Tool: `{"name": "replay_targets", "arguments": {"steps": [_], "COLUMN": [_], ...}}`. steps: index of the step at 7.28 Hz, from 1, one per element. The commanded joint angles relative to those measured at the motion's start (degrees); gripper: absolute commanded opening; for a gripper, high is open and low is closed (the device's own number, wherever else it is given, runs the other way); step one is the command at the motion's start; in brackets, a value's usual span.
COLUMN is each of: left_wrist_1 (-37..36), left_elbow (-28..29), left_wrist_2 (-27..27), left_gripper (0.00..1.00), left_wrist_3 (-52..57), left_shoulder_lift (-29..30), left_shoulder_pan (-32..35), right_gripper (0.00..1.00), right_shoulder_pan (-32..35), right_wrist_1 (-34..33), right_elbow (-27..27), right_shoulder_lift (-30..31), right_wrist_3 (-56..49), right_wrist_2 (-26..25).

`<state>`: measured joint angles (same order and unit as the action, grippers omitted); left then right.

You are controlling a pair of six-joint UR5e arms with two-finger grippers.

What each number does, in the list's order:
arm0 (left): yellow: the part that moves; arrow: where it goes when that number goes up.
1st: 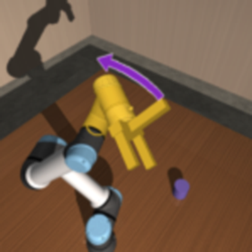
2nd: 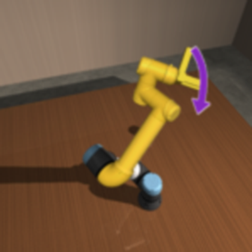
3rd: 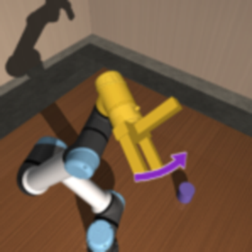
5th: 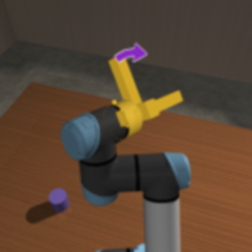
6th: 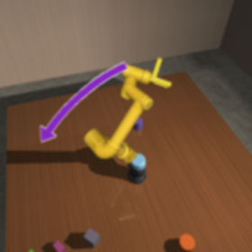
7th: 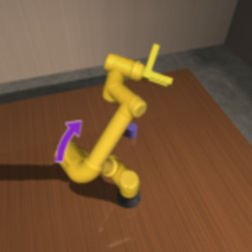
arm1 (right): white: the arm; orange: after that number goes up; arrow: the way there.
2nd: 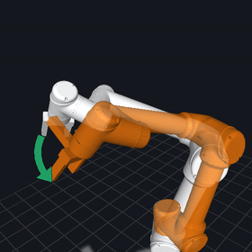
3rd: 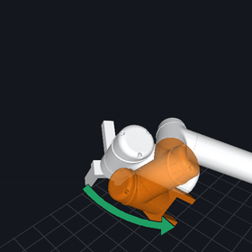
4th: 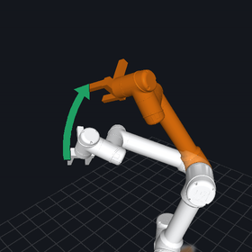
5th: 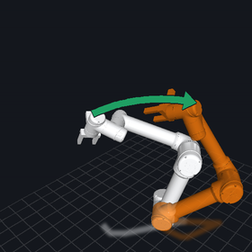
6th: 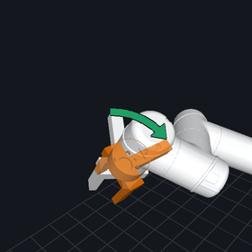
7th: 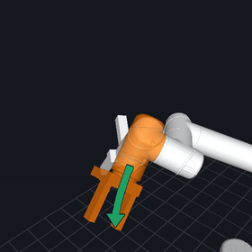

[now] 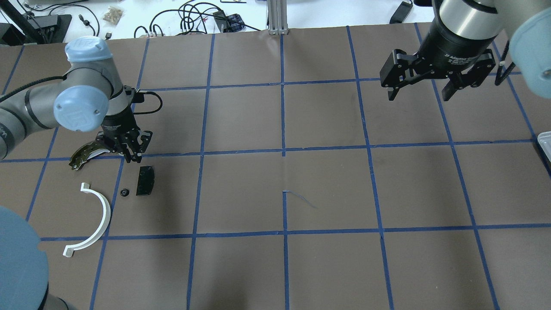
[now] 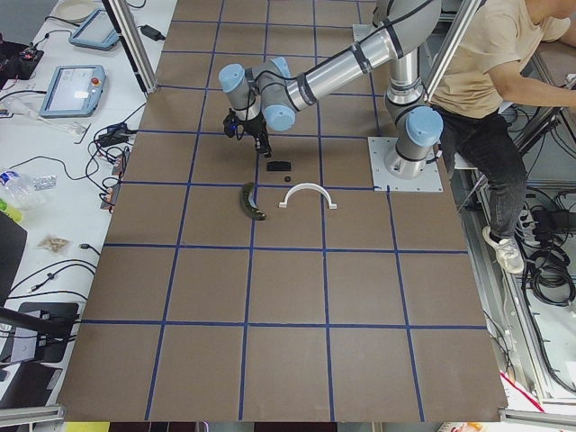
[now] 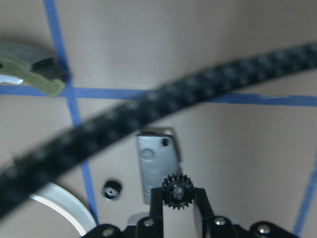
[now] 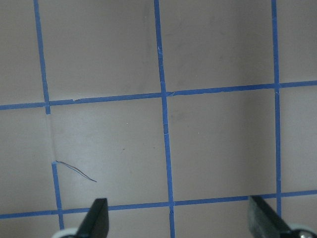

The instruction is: Place bearing gear from tray to pile

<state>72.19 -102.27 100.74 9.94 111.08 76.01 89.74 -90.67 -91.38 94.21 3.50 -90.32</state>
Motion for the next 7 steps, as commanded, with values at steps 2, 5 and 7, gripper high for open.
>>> {"name": "replay_targets", "arguments": {"steps": [2,5,7], "left_wrist_1": [-3.1,-3.5,-4.6], "left_elbow": [-1.5,-3.8,-4.3], "left_wrist_2": [0.6,0.9,0.9], "left_gripper": [0.00,0.00,0.00], "left_wrist_3": [2.1,3.0,3.8], "left_shoulder_lift": [2.0,2.1,2.6], "left_shoulder_pan": [-2.0,-3.7,-4.0], "right_gripper": [1.00,1.00,1.00], "right_shoulder_pan": [0.0,0.0,0.0], "right_wrist_1": [0.1,0.1,0.2], "right_elbow": [0.0,0.0,-0.1], "right_shoulder_lift": [0.2,0.2,0.2], "right_wrist_3": [-0.2,-0.5,-0.5], "right_wrist_2": [0.1,0.0,0.1]}}
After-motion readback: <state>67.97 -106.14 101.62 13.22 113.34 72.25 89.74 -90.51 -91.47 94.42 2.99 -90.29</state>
